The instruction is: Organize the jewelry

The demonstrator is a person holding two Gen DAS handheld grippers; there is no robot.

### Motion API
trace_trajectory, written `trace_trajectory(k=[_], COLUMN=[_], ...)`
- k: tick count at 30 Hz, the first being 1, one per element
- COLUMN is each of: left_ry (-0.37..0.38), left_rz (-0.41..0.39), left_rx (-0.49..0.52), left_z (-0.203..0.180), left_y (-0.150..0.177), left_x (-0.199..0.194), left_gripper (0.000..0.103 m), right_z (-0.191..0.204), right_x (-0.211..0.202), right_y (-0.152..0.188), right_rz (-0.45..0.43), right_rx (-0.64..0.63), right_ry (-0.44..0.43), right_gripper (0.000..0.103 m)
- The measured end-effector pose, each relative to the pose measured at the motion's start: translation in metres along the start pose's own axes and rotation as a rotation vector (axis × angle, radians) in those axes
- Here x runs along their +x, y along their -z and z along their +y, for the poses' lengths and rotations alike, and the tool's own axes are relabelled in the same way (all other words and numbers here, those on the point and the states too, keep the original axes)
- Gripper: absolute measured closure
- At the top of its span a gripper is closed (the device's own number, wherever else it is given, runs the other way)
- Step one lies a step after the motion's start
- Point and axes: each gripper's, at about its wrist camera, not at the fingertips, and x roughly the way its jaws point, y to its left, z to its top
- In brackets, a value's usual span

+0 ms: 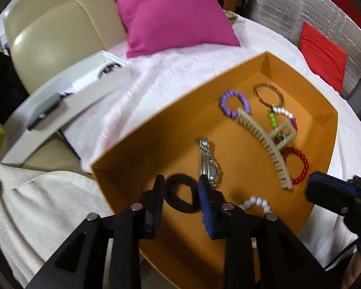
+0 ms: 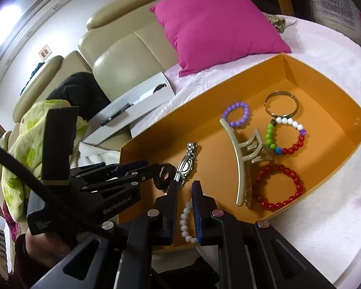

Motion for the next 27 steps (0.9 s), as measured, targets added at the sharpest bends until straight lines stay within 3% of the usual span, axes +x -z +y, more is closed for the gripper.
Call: trace_trajectory(k=[3, 5, 7, 11, 21, 23, 25, 27], left_ry=[-0.009, -0.021, -0.037, -0.057, 0.021, 0.04, 0.055, 0.054], left_rz=[-0.06, -0.102, -0.157, -0.224, -0.296, -0.3, -0.311, -0.32], left_rx=[0.007, 0.02, 0.044, 0.104, 0.217, 0.238, 0.265, 0.291], left_z=[-0.008, -0.015, -0.023, -0.039, -0.101, -0.116, -0.134, -0.15], left_y=[-0.002, -0.001, 0.001, 0.004, 0.011, 0.012, 0.014, 0.015], left_x=[-0.029, -0.049, -0.069, -0.101, -0.145, -0.15, -0.155, -0.157], left_gripper=[0.066, 0.043, 0.037, 0.037, 0.036, 0.034, 0.026, 0.025], right_z=[-0.006, -0.016, -0.027, -0.059, -0.134, -0.142, -0.15, -0.157], right_x=[-0.023, -0.041, -0.059, -0.097, -0.213, -0.238, -0.259, -0.28], right_y=[0.002, 0.005, 0.007, 0.015, 0.068, 0.082, 0.095, 0.109], right_rz=[-0.054, -0.094, -0.139, -0.233, -0.392, -0.416, -0.429, -0.463], right_rx=[0.017, 0.027, 0.04, 0.117, 0.33, 0.349, 0.367, 0.374], right_ry=[-0.035, -0.046, -0.042, 0.006, 0.224, 0.254, 0.285, 0.317], right_gripper=[0.09, 0.09, 0.09, 0.088, 0.083, 0.075, 0.054, 0.053])
